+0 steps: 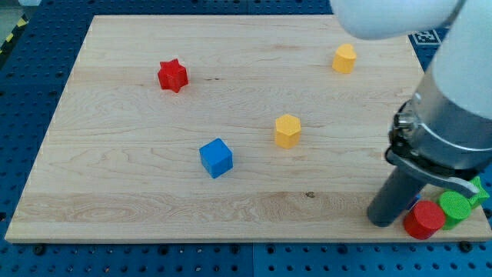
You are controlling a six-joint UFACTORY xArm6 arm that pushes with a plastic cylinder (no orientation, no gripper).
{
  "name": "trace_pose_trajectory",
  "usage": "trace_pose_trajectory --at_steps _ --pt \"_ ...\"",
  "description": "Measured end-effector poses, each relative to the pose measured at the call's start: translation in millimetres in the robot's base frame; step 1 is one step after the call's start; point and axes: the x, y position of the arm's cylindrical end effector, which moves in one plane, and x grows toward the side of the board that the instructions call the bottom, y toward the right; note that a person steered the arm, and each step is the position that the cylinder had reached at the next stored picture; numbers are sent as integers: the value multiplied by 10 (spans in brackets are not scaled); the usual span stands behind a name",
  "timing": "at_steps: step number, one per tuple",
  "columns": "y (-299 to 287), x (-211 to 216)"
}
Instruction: Push the blue cube left to the yellow hexagon
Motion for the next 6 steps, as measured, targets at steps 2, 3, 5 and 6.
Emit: trace_pose_trajectory --at_steps 2,3,5,6 --pt "-962 1" --pt "-1361 1" --pt "-1711 -203" --pt "-1851 -341"
